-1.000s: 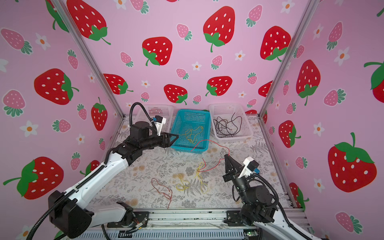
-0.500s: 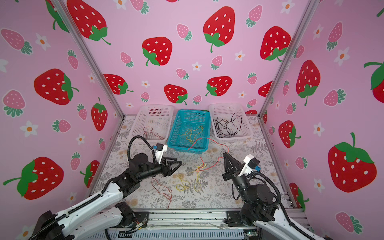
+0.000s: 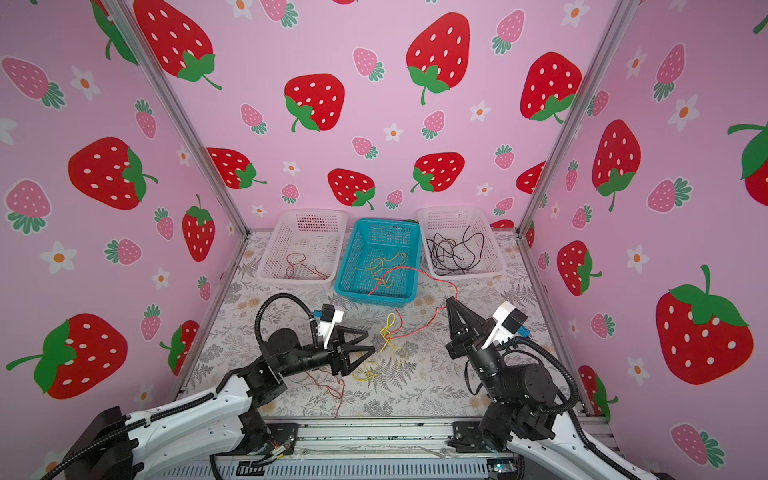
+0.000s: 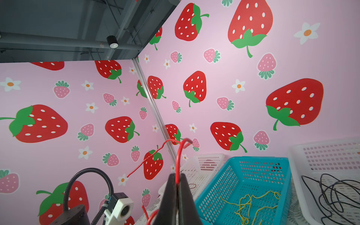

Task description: Untangle the cables

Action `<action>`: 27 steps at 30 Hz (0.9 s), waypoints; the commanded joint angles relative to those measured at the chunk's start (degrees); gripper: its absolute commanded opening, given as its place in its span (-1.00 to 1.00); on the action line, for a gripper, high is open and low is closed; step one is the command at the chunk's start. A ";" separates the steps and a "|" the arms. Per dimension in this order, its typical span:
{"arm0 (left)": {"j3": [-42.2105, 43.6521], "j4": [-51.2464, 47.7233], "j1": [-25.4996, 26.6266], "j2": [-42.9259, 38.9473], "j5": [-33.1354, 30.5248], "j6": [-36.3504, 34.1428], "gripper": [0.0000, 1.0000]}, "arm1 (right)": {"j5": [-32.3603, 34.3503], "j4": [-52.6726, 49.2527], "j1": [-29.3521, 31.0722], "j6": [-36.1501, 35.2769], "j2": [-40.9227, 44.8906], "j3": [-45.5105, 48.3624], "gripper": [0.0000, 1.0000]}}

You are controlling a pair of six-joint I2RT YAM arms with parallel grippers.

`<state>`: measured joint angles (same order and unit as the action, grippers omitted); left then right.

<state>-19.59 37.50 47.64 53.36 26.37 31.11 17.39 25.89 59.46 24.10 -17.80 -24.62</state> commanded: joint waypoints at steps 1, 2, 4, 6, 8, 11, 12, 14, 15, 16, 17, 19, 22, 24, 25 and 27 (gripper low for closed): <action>0.17 6.19 1.56 0.20 3.18 -2.41 0.59 | -3.35 3.87 -0.22 1.14 -0.91 -2.12 -1.00; 0.09 6.52 2.11 0.52 3.32 -2.80 0.59 | -3.70 4.30 -0.16 1.43 -1.16 -2.26 -1.00; -0.22 6.14 2.92 0.93 3.10 -3.83 0.59 | -4.41 4.95 -0.20 1.57 -1.71 -2.73 -1.00; -0.27 6.27 3.21 1.30 2.36 -4.26 0.59 | -5.37 5.14 -0.21 1.74 -2.42 -3.32 -1.00; -0.10 7.71 3.50 1.44 2.65 -3.95 0.59 | -6.45 5.63 -0.14 2.08 -3.01 -3.57 -1.00; -0.53 8.56 3.83 1.57 3.64 -3.78 0.55 | -7.74 6.51 -0.20 2.94 -3.94 -3.59 -1.00; -0.70 8.62 3.91 1.47 3.84 -3.77 0.54 | -8.24 6.79 -0.17 3.19 -4.31 -3.52 -1.00; -0.97 8.61 4.09 1.38 3.89 -3.69 0.52 | -8.96 7.13 -0.19 3.48 -4.93 -3.66 -1.00; -1.06 8.65 4.18 1.43 4.20 -3.73 0.49 | -9.20 7.36 -0.12 3.60 -5.21 -3.59 -1.00; -1.15 8.75 4.13 1.45 4.55 -3.86 0.45 | -9.45 7.71 -0.14 3.88 -5.47 -3.47 -1.00; -1.15 8.78 4.27 1.55 4.49 -3.87 0.42 | -9.69 8.09 -0.15 4.14 -5.49 -3.31 -1.00; -1.06 9.23 4.22 1.70 4.78 -3.77 0.37 | -10.00 8.60 -0.13 4.46 -5.75 -3.00 -1.00; -0.88 9.70 4.23 1.72 4.96 -3.63 0.24 | -10.27 8.82 -0.14 4.82 -5.99 -2.95 -1.00; -0.80 9.69 4.24 1.65 4.92 -3.59 0.07 | -10.36 8.91 -0.14 5.06 -5.93 -2.86 -1.00; -0.73 9.69 4.22 1.66 4.83 -3.57 -0.05 | -10.36 8.91 -0.14 5.16 -5.80 -2.73 -1.00; -0.63 9.70 4.26 1.61 4.83 -3.44 -0.23 | -10.36 8.92 -0.13 5.34 -5.59 -2.63 -1.00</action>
<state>-19.42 44.23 51.66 54.92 30.26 28.16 7.79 32.01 59.46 27.86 -23.92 -26.76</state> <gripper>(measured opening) 0.403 0.053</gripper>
